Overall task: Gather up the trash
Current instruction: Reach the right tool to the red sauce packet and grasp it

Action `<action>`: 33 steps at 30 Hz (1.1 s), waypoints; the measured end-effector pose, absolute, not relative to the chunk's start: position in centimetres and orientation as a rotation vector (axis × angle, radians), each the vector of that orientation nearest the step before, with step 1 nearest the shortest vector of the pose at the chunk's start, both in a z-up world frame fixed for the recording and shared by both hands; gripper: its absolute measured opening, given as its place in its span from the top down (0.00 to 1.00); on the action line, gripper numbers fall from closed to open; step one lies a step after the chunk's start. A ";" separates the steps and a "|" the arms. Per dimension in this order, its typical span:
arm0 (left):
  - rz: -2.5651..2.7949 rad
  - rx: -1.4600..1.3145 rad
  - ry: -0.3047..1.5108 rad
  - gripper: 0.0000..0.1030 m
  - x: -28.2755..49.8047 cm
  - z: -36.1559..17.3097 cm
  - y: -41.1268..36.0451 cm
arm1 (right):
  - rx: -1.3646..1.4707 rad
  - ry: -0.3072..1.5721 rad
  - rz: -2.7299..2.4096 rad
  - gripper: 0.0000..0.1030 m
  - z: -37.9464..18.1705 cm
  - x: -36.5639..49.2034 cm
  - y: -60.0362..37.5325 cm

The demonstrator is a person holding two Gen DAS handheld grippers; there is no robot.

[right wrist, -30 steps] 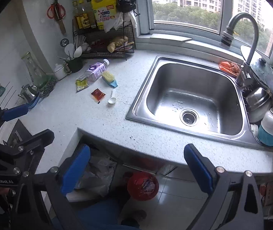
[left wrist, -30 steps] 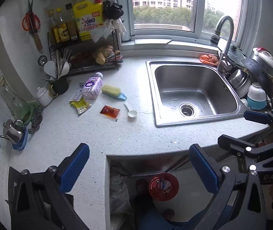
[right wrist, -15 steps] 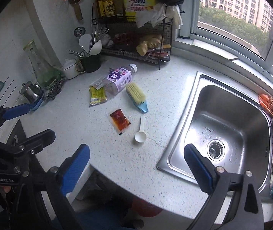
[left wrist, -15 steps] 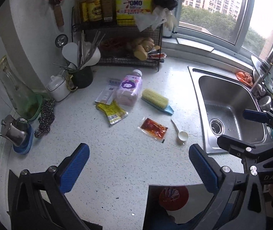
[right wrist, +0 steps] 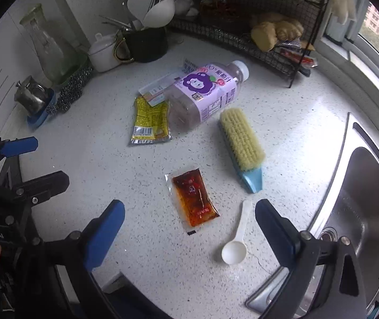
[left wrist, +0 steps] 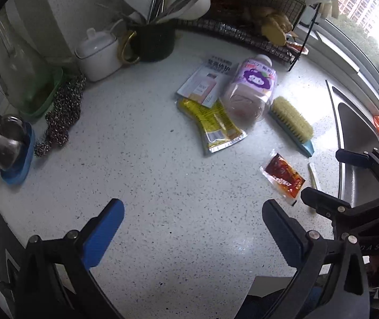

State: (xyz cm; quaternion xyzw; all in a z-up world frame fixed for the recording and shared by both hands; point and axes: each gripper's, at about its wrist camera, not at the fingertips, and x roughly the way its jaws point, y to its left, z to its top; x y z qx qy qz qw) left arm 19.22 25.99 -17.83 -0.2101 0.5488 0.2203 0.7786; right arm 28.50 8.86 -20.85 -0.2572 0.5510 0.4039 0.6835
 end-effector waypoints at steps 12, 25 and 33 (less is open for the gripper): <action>0.462 -0.527 1.273 0.00 20.1 -22.6 27.2 | -0.729 1.324 0.949 0.12 -26.4 29.1 12.1; 0.431 -0.570 1.297 0.00 19.0 -23.6 26.4 | -0.808 1.286 0.944 0.54 -27.3 27.6 11.4; 0.432 -0.565 1.295 0.00 18.5 -23.1 25.7 | -0.793 1.281 0.968 0.81 -26.7 26.2 10.4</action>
